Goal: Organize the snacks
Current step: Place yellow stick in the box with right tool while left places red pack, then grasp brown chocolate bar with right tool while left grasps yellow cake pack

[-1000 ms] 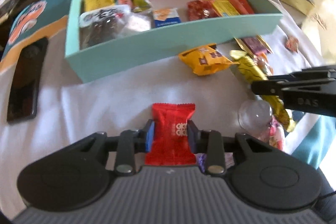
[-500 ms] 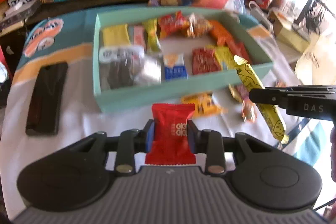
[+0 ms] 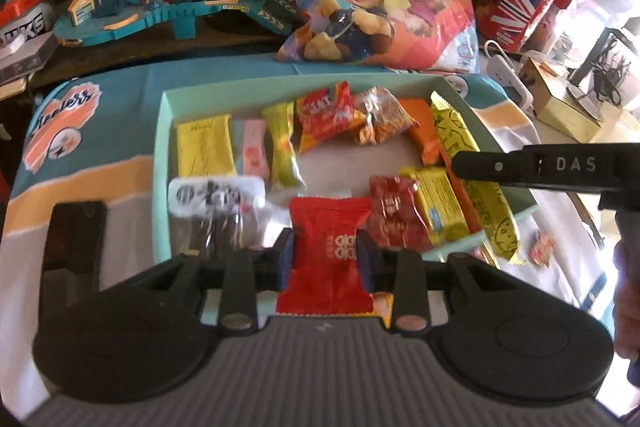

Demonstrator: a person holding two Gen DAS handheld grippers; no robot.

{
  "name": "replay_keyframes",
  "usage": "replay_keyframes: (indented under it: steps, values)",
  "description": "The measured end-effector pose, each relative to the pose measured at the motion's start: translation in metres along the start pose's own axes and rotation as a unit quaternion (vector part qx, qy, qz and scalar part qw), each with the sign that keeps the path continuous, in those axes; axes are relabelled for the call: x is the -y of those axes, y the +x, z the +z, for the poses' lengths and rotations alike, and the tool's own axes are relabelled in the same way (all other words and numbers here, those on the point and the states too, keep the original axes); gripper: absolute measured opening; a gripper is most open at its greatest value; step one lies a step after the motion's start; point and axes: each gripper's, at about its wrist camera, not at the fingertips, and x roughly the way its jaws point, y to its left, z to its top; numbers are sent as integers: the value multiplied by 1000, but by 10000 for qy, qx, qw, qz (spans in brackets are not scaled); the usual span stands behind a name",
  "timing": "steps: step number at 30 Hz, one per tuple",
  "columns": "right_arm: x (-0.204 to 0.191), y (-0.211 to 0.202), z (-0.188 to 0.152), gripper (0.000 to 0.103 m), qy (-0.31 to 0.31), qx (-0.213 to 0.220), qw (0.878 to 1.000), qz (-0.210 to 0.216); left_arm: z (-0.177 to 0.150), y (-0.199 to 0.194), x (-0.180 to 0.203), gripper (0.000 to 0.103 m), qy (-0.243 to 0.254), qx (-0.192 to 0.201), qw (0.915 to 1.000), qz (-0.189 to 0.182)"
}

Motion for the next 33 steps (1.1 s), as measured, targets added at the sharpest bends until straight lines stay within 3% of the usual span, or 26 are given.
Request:
replay_keyframes:
  steps: [13,14,15,17,18,22,33]
  values:
    - [-1,77,20,22,84,-246,9996,-118,39,63,-15,34,-165,-65,9998,127]
    - [-1,80,21,27,111,-245,9996,-124,40,67,-16,48,-193,-47,9996,189]
    - [1,80,22,36,172,-220,9995,-121,40,70,-17,75,-232,-48,9993,272]
    - [4,80,24,86,374,-169,9991,-89,38,73,-20,95,-313,14,9984,480]
    - [5,78,24,92,421,-86,9990,-114,35,73,-21,96,-336,44,9978,563]
    - [4,73,24,103,297,22,9993,-219,28,72,-26,103,-441,-61,9973,576]
    - [-2,56,9,103,-62,-172,9990,-403,14,49,-24,103,-481,-90,9965,672]
